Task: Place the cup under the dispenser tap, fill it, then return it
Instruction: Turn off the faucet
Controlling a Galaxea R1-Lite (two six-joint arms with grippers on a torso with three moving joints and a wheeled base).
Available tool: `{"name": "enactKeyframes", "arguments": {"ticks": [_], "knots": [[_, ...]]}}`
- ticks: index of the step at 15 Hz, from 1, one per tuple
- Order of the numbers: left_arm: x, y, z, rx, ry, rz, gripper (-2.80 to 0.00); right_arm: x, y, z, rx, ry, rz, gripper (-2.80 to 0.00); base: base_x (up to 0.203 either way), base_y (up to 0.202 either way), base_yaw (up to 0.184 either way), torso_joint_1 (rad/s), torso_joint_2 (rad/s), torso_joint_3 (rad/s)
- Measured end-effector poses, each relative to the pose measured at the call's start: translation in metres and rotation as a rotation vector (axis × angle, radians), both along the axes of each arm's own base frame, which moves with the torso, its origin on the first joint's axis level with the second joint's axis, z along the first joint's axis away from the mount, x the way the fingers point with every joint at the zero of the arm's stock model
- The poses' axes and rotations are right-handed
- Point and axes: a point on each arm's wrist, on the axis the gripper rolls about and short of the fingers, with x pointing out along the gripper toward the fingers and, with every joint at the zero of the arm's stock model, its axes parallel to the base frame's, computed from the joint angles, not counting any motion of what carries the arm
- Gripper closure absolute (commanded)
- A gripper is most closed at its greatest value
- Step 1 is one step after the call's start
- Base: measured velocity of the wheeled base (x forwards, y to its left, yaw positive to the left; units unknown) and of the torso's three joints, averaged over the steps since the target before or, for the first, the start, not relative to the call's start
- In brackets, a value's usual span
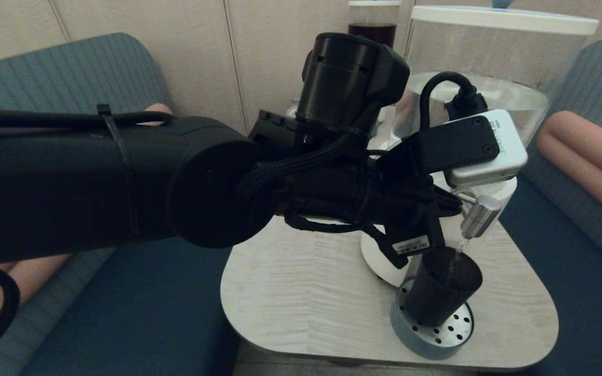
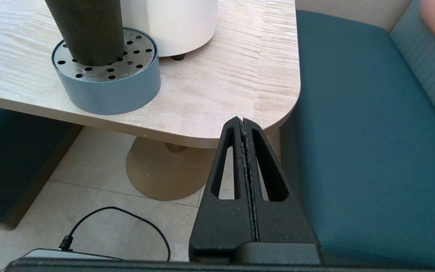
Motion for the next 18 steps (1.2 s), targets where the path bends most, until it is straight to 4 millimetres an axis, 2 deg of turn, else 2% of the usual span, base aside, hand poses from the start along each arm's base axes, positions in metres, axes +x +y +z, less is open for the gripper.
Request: {"name": "enactKeyframes", "arguments": {"ticks": [18], "knots": [[0.012,-0.015,-0.006,-0.021,-0.015,-0.003,0.0,0.0,0.0,0.0,0.0,0.0,0.0,0.0,0.0,0.0,0.0,0.0,0.0,0.0]]}}
